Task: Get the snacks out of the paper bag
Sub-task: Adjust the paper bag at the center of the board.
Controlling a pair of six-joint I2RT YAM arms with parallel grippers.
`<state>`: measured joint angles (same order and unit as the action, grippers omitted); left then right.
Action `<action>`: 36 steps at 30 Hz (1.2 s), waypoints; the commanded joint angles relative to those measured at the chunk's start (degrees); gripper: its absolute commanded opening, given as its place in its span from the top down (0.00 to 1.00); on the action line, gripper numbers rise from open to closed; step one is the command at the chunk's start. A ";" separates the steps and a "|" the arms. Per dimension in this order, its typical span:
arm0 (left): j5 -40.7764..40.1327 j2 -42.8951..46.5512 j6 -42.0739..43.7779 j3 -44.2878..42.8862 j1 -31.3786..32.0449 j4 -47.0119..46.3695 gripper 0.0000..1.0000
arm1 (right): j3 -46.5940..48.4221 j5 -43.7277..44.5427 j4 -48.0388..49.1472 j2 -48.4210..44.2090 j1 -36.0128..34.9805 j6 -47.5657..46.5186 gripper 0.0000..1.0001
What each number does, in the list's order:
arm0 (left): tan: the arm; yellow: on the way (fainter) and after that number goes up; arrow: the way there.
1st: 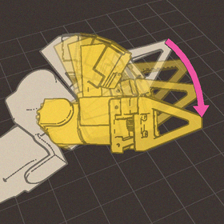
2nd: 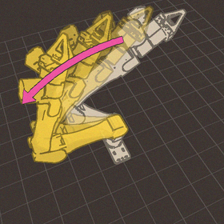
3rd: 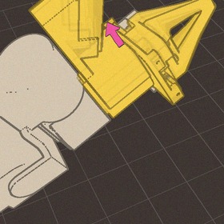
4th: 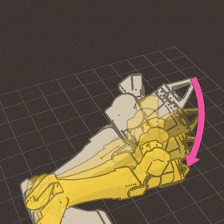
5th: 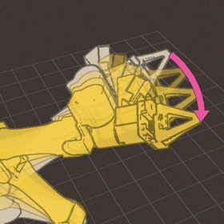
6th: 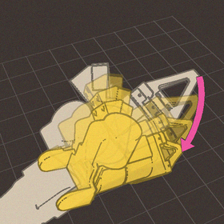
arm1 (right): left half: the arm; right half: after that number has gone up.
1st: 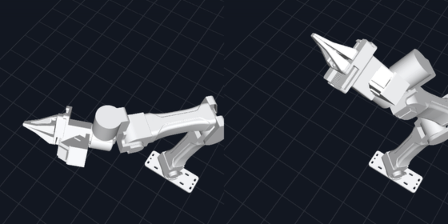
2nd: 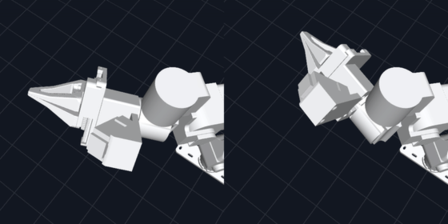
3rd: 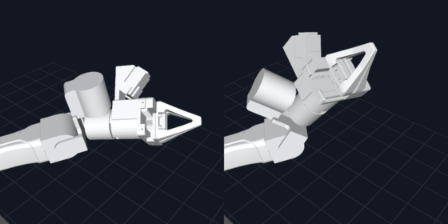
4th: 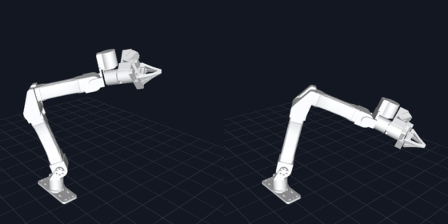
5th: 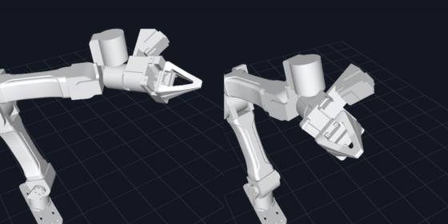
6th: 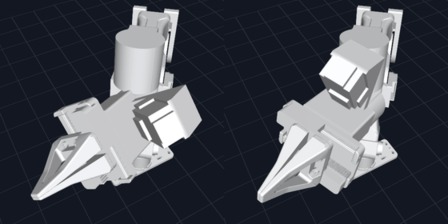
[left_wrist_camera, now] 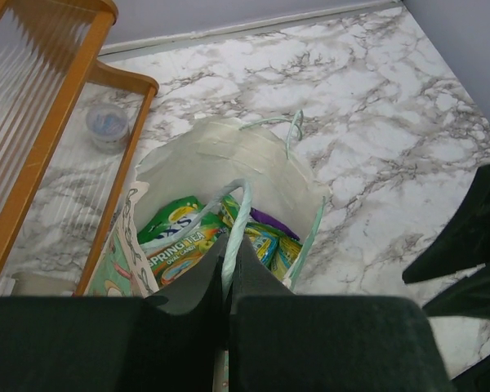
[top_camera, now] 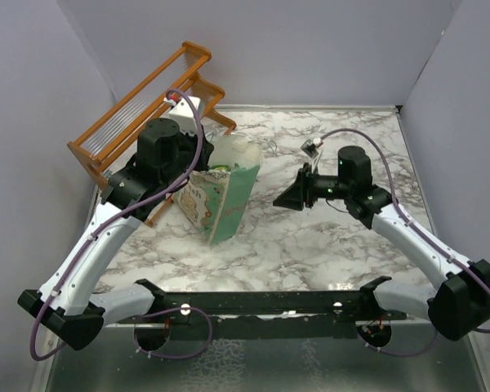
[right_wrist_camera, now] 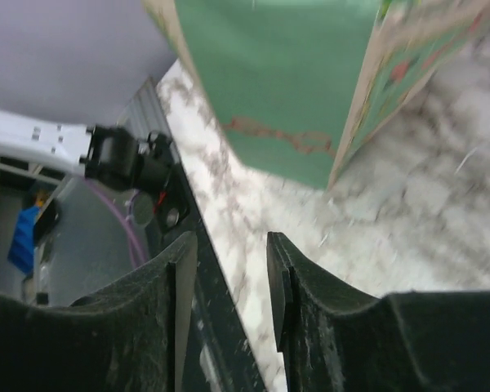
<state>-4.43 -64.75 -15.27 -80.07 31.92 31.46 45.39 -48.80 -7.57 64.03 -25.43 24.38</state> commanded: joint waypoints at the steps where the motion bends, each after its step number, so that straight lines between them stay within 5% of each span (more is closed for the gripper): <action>1: -0.17 3.67 0.52 -0.67 -0.13 -4.60 1.00 | 11.51 6.41 -0.56 6.00 -0.15 -3.78 0.56; 4: -1.03 4.61 0.90 -0.23 -0.15 -3.78 1.00 | 16.86 9.53 -0.84 10.55 -0.15 -4.08 0.48; 8: -4.29 6.27 1.85 -0.37 -0.22 -1.49 1.00 | 25.77 19.12 -8.46 17.57 -0.15 -5.56 0.22; 12: -4.58 7.04 2.03 -1.00 -0.27 1.20 1.00 | 31.27 26.23 -10.61 23.19 0.07 -4.56 0.08; 20: -5.62 8.35 3.16 -0.76 -0.28 2.83 1.00 | 40.86 16.81 -12.09 35.77 3.99 -5.65 0.08; 28: -6.54 8.59 3.31 -0.61 -0.28 3.87 1.00 | 35.98 -7.42 3.88 39.65 6.89 -1.30 0.13; 36: -7.79 8.47 0.31 -1.43 -0.28 4.53 1.00 | 33.12 -14.50 11.92 41.79 6.89 -1.00 0.26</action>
<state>-9.67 -58.61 -13.43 -79.15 31.88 40.69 79.33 -56.16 -3.01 103.98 -18.24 23.24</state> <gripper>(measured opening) 0.018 0.798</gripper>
